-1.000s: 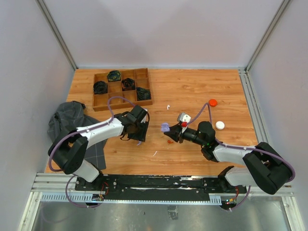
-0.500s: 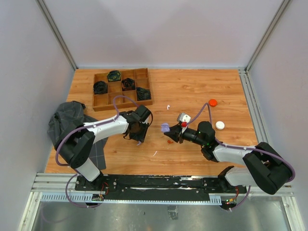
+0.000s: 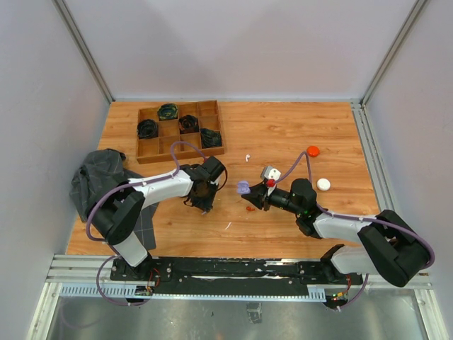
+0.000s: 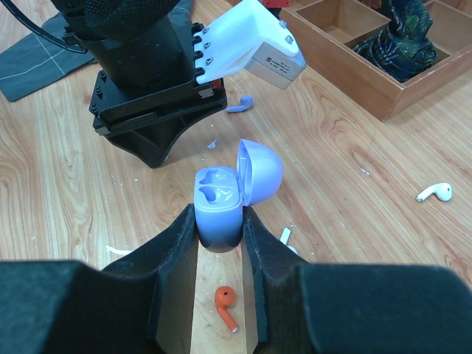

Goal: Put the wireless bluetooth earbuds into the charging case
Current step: Pick up the earbud from the center of the board.

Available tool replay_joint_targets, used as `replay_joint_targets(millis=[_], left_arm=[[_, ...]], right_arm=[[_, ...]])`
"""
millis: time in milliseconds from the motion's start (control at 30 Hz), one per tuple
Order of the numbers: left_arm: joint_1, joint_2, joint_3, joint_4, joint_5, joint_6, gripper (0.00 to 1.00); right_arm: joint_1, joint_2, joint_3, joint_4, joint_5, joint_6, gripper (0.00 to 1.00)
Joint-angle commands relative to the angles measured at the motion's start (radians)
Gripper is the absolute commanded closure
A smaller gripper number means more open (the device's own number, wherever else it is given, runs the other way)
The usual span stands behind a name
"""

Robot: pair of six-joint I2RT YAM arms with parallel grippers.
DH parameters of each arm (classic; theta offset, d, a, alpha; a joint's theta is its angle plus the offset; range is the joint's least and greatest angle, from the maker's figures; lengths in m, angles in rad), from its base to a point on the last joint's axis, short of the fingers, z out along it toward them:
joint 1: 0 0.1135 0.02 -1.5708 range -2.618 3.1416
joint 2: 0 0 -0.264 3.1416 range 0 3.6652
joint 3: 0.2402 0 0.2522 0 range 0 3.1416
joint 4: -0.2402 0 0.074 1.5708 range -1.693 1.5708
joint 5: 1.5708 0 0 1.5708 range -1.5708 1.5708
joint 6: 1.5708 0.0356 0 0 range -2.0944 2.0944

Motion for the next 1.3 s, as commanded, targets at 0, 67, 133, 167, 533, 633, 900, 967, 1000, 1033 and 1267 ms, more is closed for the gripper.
replay_joint_targets(millis=[0, 67, 133, 167, 533, 633, 900, 967, 1000, 1033, 1267], left_arm=[[-0.015, 0.019, 0.012, -0.011, -0.032, -0.007, 0.75], [-0.015, 0.017, 0.012, -0.01, -0.044, -0.01, 0.75], [-0.015, 0.021, 0.012, -0.006, -0.05, -0.011, 0.75], [-0.016, 0.025, 0.012, -0.003, -0.051, -0.012, 0.75], [-0.016, 0.01, -0.01, 0.049, -0.061, -0.01, 0.86], [-0.016, -0.033, -0.02, 0.075, -0.067, -0.013, 0.9], [-0.016, -0.213, -0.057, 0.177, -0.068, -0.027, 0.94], [-0.016, -0.278, -0.073, 0.222, -0.047, -0.028, 0.93], [-0.016, -0.305, -0.082, 0.246, -0.037, -0.028, 0.93], [-0.016, -0.335, -0.092, 0.27, -0.031, -0.031, 0.93], [-0.016, -0.477, -0.151, 0.439, 0.054, -0.03, 0.93]], right_arm=[[0.016, -0.025, 0.012, 0.003, 0.015, -0.027, 0.99], [0.014, -0.029, 0.012, -0.001, 0.015, -0.029, 0.99], [0.014, -0.032, 0.01, -0.003, 0.015, -0.03, 0.99], [0.015, -0.032, 0.01, -0.005, 0.015, -0.03, 0.99], [0.016, -0.029, 0.012, -0.009, 0.005, -0.035, 0.99], [0.016, -0.031, 0.011, -0.009, -0.002, -0.037, 0.99], [0.016, -0.051, 0.005, 0.012, -0.008, -0.033, 0.99], [0.016, -0.053, 0.002, 0.025, -0.006, -0.032, 0.99], [0.015, -0.054, 0.001, 0.032, -0.006, -0.03, 0.99], [0.015, -0.052, 0.001, 0.039, -0.005, -0.029, 0.99], [0.015, -0.064, 0.0, 0.09, -0.015, -0.023, 0.99]])
